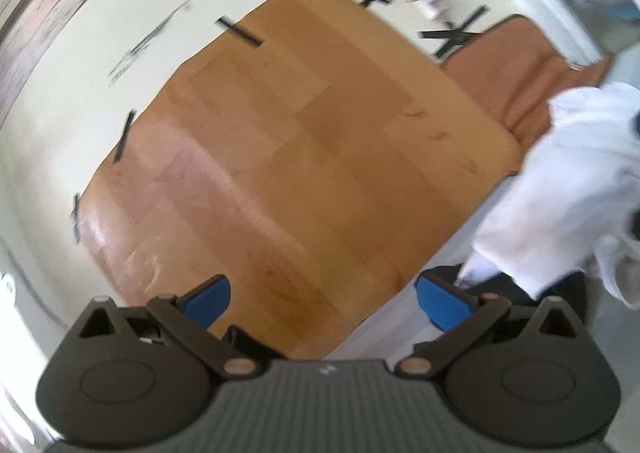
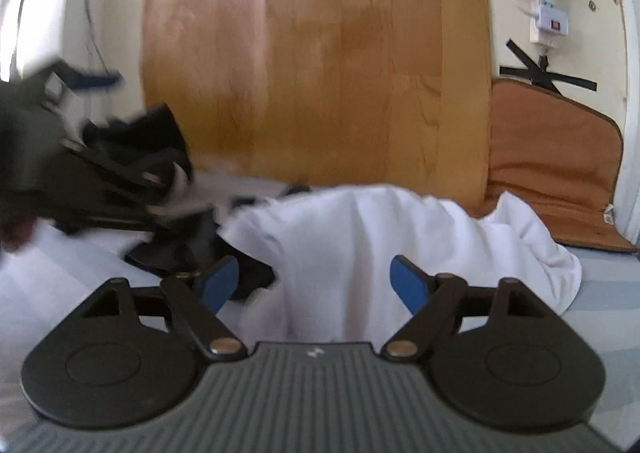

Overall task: Fold small clothes
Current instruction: 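Grasp the white T-shirt with both grippers and lift it up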

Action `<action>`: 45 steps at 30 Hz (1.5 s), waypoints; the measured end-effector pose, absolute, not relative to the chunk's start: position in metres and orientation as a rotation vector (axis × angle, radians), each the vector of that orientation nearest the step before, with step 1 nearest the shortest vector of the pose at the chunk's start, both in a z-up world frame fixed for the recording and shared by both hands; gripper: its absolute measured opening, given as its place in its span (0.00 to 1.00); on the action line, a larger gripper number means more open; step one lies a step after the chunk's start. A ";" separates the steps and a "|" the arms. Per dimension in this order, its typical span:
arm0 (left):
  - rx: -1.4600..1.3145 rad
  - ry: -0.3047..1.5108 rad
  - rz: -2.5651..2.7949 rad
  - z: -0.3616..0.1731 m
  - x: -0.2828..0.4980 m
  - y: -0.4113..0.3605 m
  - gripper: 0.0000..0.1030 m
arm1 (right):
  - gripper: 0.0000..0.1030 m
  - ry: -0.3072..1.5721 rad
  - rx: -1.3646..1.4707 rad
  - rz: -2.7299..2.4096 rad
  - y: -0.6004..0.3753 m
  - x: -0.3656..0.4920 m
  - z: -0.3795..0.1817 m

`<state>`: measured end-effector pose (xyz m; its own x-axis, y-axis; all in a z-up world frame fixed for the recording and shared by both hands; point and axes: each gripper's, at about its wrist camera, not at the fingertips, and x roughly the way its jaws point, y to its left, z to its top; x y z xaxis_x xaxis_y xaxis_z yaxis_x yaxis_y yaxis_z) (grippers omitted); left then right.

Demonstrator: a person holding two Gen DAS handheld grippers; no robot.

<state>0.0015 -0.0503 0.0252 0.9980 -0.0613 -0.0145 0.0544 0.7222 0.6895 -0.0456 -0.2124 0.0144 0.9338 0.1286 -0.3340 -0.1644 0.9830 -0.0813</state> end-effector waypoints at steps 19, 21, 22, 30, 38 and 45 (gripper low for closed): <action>1.004 -0.138 -0.460 0.011 0.027 -0.154 0.98 | 0.09 0.169 0.130 -0.012 -0.325 -0.096 0.076; 1.035 -0.142 -0.486 0.009 0.031 -0.161 0.94 | 0.09 0.169 0.149 -0.010 -0.323 -0.096 0.079; 1.041 -0.134 -0.496 0.007 0.034 -0.165 0.88 | 0.09 0.170 0.165 0.011 -0.328 -0.093 0.081; 0.663 0.050 -0.554 0.056 0.064 -0.179 0.04 | 0.09 0.168 0.170 0.042 -0.334 -0.088 0.086; 0.401 -0.073 -0.542 0.143 0.047 -0.152 0.03 | 0.67 0.153 0.272 0.035 -0.342 -0.103 0.076; 0.342 -0.132 -0.497 0.183 0.024 -0.137 0.03 | 0.78 0.303 0.305 0.229 -0.297 -0.113 0.042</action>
